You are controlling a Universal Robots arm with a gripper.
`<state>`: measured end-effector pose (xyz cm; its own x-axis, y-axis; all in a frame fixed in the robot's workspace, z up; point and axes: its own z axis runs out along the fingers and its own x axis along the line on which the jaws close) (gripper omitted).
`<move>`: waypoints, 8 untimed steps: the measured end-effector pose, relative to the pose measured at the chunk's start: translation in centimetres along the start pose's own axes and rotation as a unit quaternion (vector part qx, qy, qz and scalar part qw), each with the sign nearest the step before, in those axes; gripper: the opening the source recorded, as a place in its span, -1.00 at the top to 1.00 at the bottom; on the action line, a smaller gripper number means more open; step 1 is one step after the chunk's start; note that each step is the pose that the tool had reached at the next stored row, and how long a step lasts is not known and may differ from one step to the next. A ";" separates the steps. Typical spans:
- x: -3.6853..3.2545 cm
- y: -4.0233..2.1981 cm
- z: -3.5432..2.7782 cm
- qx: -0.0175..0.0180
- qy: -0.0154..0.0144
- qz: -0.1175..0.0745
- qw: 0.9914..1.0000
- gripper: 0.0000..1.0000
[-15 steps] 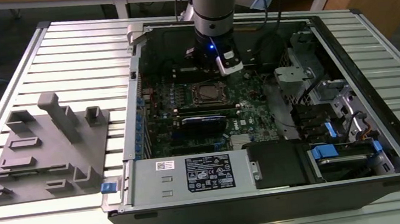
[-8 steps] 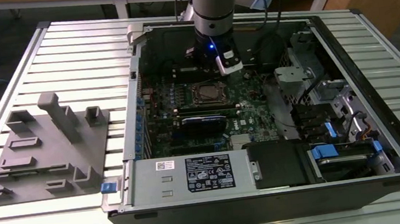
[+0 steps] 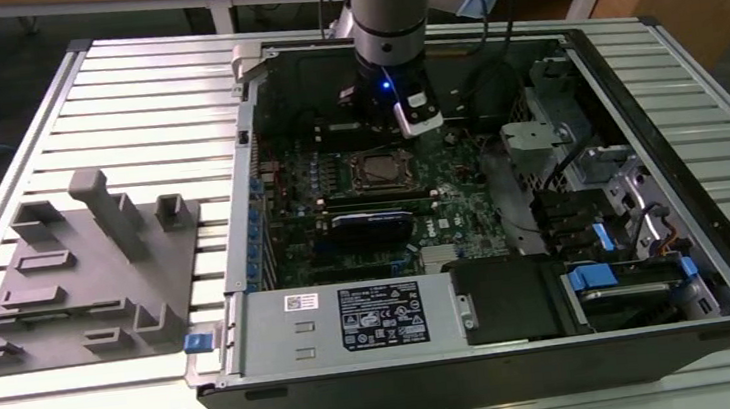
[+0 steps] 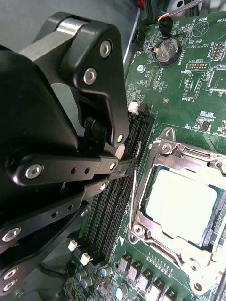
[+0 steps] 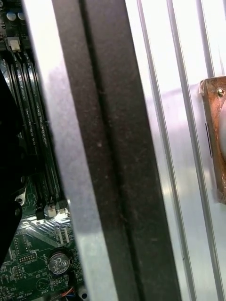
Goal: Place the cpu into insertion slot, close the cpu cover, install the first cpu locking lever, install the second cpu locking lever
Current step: 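Install the first cpu locking lever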
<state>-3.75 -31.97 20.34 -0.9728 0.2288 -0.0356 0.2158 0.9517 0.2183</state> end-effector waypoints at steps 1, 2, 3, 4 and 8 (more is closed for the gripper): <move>0.00 -0.01 0.03 0.000 -0.002 0.000 1.000 0.79; 0.00 -0.01 0.06 -0.001 -0.003 -0.001 1.000 0.79; 0.01 -0.02 0.08 -0.001 -0.004 -0.001 1.000 0.79; 0.02 -0.03 0.10 -0.001 -0.005 -0.001 1.000 0.79; 0.11 -0.05 0.12 -0.001 -0.005 -0.001 1.000 0.79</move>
<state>-3.85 -31.97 20.21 -0.9724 0.2286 -0.0465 0.2132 0.9517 0.2208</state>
